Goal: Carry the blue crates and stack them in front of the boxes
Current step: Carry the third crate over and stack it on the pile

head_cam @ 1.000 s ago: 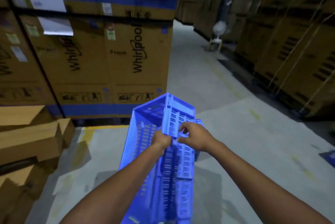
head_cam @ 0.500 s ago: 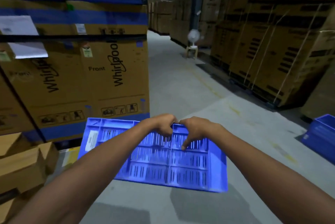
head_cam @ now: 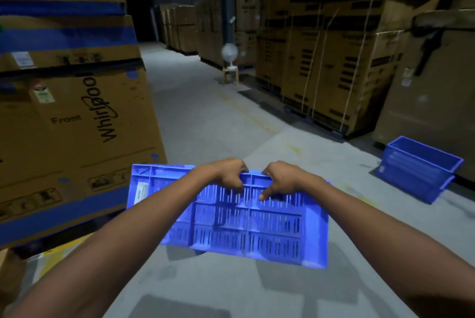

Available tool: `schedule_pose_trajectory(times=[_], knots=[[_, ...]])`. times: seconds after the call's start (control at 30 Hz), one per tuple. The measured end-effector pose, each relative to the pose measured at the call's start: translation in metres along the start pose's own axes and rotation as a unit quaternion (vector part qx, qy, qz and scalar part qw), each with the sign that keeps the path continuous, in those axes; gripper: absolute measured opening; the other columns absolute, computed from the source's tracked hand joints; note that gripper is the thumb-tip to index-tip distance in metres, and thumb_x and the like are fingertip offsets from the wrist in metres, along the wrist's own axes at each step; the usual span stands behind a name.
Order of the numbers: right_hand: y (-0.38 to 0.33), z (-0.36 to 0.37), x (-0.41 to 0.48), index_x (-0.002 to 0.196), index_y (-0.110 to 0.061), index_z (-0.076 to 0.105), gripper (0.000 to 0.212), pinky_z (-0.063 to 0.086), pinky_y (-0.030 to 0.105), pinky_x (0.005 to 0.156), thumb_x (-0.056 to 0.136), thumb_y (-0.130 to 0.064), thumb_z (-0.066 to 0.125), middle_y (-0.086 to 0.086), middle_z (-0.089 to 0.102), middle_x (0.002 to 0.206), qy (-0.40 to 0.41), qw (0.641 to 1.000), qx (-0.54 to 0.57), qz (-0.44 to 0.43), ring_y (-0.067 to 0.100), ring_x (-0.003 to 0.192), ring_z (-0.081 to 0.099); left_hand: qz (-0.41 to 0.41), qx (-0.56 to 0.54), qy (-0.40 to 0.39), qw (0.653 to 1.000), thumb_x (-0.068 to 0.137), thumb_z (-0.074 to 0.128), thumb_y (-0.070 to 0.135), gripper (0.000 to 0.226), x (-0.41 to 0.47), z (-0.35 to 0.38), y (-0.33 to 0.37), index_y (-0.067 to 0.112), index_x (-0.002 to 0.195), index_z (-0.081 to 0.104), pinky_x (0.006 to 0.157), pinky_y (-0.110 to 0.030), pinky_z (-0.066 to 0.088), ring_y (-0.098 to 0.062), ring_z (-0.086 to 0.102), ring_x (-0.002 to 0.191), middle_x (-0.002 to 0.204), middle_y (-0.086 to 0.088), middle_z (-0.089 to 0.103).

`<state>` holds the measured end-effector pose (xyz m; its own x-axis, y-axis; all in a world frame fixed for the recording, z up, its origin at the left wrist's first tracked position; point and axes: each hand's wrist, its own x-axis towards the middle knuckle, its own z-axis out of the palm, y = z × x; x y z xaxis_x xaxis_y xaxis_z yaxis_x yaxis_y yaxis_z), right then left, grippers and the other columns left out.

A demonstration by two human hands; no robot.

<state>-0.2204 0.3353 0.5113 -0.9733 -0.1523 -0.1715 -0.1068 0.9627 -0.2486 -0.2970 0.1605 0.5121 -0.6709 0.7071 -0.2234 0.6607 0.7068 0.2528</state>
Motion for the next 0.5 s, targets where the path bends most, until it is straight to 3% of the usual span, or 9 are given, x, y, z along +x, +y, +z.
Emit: schedule_pose_trajectory(times=[0.07, 0.13, 0.2, 0.33, 0.4, 0.5], knots=[[0.035, -0.008, -0.007, 0.078, -0.025, 0.058, 0.038, 0.043, 0.033, 0.066, 0.069, -0.055, 0.078, -0.003, 0.060, 0.077, 0.047, 0.998, -0.039, 0.008, 0.024, 0.087, 0.063, -0.010, 0.030, -0.003, 0.999, 0.070, 0.072, 0.023, 0.015, 0.027, -0.008, 0.011, 0.012, 0.078, 0.065, 0.058, -0.027, 0.051, -0.020, 0.063, 0.063, 0.071, -0.005, 0.070], [0.070, -0.014, -0.014, 0.107, -0.030, 0.064, 0.044, 0.043, 0.034, 0.074, 0.074, -0.059, 0.073, 0.001, 0.066, 0.104, 0.084, 0.993, -0.074, 0.018, 0.027, 0.108, 0.060, -0.032, 0.071, -0.042, 0.996, 0.070, 0.076, 0.026, 0.019, 0.054, -0.016, 0.020, 0.013, 0.081, 0.067, 0.068, -0.036, 0.058, -0.020, 0.067, 0.068, 0.078, -0.006, 0.073], [0.102, -0.020, -0.021, 0.130, -0.031, 0.056, 0.061, 0.043, 0.034, 0.078, 0.077, -0.060, 0.070, 0.001, 0.064, 0.122, 0.116, 0.987, -0.104, 0.041, 0.028, 0.115, 0.058, -0.047, 0.108, -0.069, 0.991, 0.066, 0.083, 0.026, 0.029, 0.080, -0.020, 0.029, 0.011, 0.087, 0.069, 0.072, -0.037, 0.058, -0.022, 0.069, 0.076, 0.083, -0.006, 0.074], [0.159, -0.028, -0.027, 0.127, -0.030, 0.058, 0.052, 0.050, 0.039, 0.083, 0.084, -0.058, 0.064, 0.004, 0.066, 0.114, 0.162, 0.971, -0.159, 0.072, 0.029, 0.107, 0.061, -0.035, 0.185, -0.001, 0.982, 0.072, 0.081, 0.027, 0.032, 0.122, -0.019, 0.054, 0.009, 0.093, 0.064, 0.068, -0.032, 0.047, -0.029, 0.064, 0.093, 0.091, -0.012, 0.066], [0.184, -0.032, -0.027, 0.126, -0.030, 0.057, 0.049, 0.050, 0.039, 0.081, 0.085, -0.056, 0.064, 0.004, 0.066, 0.110, 0.171, 0.969, -0.148, 0.095, 0.029, 0.103, 0.062, -0.018, 0.210, 0.049, 0.976, 0.075, 0.077, 0.028, 0.028, 0.145, -0.020, 0.066, 0.012, 0.091, 0.062, 0.071, -0.036, 0.047, -0.032, 0.062, 0.098, 0.100, -0.013, 0.065], [0.222, -0.043, -0.024, 0.118, -0.028, 0.062, 0.045, 0.051, 0.039, 0.079, 0.082, -0.054, 0.069, 0.004, 0.067, 0.106, 0.182, 0.968, -0.113, 0.127, 0.029, 0.099, 0.062, 0.011, 0.230, 0.063, 0.971, 0.077, 0.074, 0.026, 0.022, 0.183, -0.034, 0.093, 0.017, 0.082, 0.054, 0.070, -0.036, 0.044, -0.033, 0.060, 0.098, 0.100, -0.010, 0.063]])
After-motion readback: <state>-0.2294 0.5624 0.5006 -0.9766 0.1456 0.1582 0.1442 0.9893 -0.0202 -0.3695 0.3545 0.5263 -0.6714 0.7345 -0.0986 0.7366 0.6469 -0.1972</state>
